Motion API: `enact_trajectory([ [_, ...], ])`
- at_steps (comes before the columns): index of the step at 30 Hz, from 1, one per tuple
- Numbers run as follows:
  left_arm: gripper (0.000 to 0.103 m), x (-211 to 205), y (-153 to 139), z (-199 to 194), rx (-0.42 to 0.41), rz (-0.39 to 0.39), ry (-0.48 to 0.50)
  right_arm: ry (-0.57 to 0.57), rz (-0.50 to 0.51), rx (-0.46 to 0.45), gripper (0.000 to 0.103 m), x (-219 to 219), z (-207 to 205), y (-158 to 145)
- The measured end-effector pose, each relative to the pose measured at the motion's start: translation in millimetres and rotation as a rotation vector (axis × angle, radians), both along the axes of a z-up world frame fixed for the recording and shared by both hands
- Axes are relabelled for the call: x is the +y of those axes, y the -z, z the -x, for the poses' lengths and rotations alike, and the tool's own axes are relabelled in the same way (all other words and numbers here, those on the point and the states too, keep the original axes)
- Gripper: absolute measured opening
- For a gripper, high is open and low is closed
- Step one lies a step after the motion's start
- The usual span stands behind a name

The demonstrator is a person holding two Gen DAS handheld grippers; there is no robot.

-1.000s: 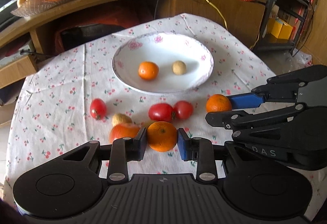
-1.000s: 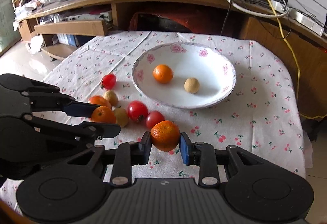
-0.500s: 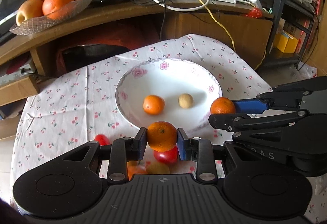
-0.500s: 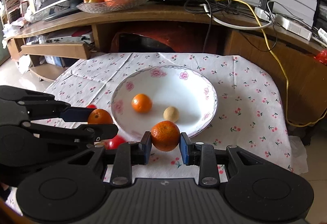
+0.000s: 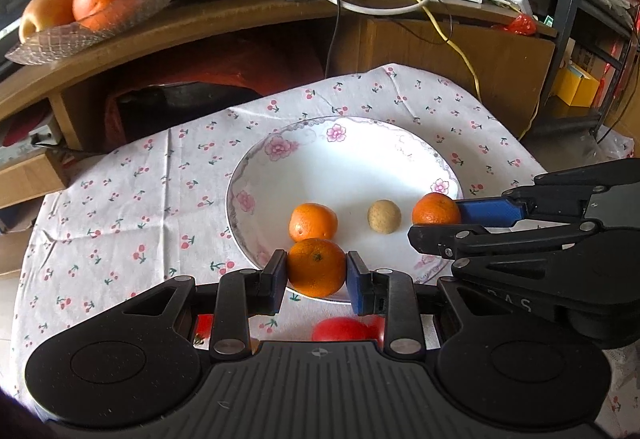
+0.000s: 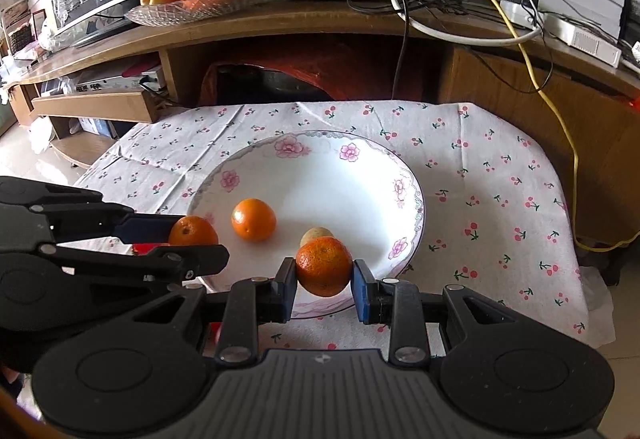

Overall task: Organize fruits
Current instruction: 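Carry both tangerines to the bowl while the left tool releases its tangerine inside, then open the right tool to drop its tangerine into the bowl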

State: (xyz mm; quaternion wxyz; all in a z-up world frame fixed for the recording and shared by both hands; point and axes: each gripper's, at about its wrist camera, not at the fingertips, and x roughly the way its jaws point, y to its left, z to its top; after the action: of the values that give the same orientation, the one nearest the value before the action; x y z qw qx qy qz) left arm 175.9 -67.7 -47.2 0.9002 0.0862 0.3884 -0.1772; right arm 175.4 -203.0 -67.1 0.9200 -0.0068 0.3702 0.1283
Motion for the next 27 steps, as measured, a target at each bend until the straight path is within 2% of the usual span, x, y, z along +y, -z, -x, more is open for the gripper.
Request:
enact_trajectory([
  [12,0.039,-1.5,4.3,-8.6,0.016,-0.004,-0.015,0.002,-0.002,0.011,0.033,-1.5,-9.8,5.6],
  [27,0.047,1.0,-4.3,-9.4,-0.006,-0.006,-0.029,0.010,-0.009,-0.007,0.033,-3.5,-8.1,0.0],
])
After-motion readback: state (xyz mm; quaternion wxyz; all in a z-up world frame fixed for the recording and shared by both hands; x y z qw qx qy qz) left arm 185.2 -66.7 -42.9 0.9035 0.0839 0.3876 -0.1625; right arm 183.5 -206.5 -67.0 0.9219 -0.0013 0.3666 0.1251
